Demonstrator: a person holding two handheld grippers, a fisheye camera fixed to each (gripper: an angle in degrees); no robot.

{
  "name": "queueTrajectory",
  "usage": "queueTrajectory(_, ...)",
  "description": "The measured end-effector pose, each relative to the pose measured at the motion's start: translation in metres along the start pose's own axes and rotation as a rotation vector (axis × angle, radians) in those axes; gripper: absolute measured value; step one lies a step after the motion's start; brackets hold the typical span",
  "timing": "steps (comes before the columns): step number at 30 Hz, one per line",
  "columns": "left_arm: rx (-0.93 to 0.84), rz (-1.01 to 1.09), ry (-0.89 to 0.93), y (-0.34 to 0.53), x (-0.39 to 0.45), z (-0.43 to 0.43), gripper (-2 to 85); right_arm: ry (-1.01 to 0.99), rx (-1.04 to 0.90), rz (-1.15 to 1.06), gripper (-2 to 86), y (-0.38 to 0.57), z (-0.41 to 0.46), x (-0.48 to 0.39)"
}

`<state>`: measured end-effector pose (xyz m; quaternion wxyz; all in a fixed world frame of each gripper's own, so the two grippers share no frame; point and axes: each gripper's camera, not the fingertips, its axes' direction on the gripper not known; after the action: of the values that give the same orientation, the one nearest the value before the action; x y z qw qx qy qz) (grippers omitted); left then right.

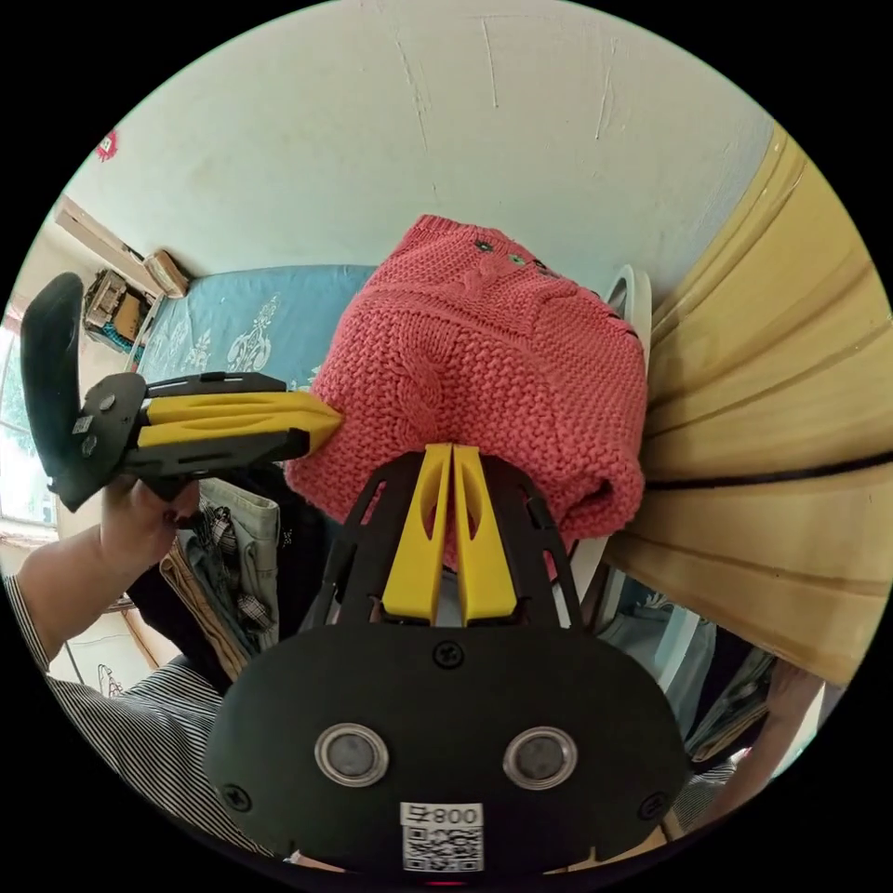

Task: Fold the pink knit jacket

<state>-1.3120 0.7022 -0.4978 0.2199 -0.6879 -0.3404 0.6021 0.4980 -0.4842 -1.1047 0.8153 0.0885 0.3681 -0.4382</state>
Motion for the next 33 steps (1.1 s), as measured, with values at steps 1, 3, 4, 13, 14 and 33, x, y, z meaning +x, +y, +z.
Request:
queueTrajectory(1,0.021,-0.015,0.027,0.001,-0.003,-0.010,0.4,0.010,0.036,-0.002,0.3,0.005,-0.010,0.001)
queueTrajectory(3,0.060,-0.027,0.038,0.011,-0.003,-0.028,0.4,0.002,0.103,0.001,0.5,0.022,-0.030,0.003)
queueTrajectory(4,0.077,-0.027,0.046,0.022,-0.002,-0.040,0.4,0.002,0.143,0.009,0.7,0.037,-0.043,0.005)
queueTrajectory(13,0.063,-0.085,0.171,0.097,-0.010,-0.091,1.0,-0.176,-0.102,0.134,6.7,0.132,0.042,0.003)
queueTrajectory(14,0.062,-0.087,0.191,0.098,-0.009,-0.096,1.1,-0.191,-0.157,0.139,7.2,0.136,0.065,-0.001)
queueTrajectory(33,0.198,-0.098,0.451,0.074,-0.046,-0.192,0.6,-0.059,-0.422,0.284,5.8,0.117,0.201,0.009)
